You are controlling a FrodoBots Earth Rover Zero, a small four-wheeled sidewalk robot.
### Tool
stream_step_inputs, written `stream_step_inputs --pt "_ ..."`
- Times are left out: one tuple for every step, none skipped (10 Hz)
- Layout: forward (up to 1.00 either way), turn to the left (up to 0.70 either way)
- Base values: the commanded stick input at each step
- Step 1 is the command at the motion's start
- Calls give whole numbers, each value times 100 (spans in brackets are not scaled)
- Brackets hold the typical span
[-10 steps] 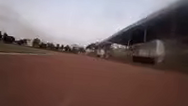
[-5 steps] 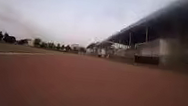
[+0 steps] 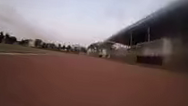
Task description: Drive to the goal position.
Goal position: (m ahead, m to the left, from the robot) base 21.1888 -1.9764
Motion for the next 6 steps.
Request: stream_step_inputs --pt "70 0" --pt "70 0" --pt "70 0" --pt "70 0" --pt "70 0" --pt "70 0"
